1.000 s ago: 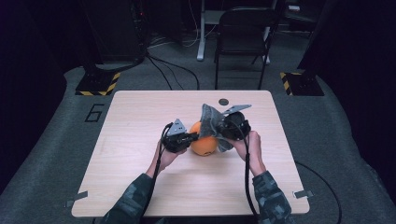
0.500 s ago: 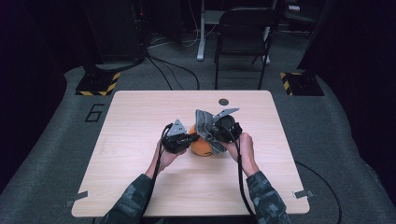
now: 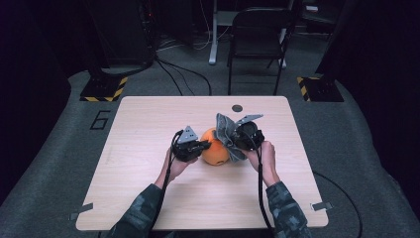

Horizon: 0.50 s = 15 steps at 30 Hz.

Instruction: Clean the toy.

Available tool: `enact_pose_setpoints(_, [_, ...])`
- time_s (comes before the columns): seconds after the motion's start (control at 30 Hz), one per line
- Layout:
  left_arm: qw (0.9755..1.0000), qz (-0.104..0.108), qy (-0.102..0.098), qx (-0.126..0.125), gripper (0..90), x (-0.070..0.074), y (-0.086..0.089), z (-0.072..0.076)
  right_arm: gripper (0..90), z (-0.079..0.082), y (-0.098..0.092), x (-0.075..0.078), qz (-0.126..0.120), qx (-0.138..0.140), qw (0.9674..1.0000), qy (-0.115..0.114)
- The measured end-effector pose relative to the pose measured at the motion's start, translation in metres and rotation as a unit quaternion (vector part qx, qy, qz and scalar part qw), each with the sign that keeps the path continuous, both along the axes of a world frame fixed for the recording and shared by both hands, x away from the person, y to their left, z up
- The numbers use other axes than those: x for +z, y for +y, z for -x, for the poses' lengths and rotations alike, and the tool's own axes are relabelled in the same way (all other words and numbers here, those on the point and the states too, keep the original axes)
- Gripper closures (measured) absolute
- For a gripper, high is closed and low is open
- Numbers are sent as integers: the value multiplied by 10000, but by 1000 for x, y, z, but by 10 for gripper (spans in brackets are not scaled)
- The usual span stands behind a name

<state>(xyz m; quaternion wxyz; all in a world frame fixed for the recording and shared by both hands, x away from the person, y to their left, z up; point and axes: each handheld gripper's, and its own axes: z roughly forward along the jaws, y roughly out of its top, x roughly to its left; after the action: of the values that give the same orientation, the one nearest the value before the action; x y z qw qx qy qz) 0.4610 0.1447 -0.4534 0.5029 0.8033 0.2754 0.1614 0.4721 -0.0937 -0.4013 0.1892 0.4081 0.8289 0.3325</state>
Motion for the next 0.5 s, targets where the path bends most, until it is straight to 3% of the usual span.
enact_pose_setpoints(0.23, [9994,50,97,334,849,2,4,-4,767,9,-27,19,-107,-284,9992,-265])
enact_pose_setpoints(0.4, [9988,-33,119,481,838,4,8,-9,762,9,-56,-1,0,-526,9986,-23])
enact_pose_setpoints(0.47, [9976,-81,158,675,834,5,11,-16,759,10,-77,-25,119,-706,9973,154])
enact_pose_setpoints(0.5, [9976,-81,158,675,831,5,11,-16,759,10,-77,-25,119,-706,9973,154])
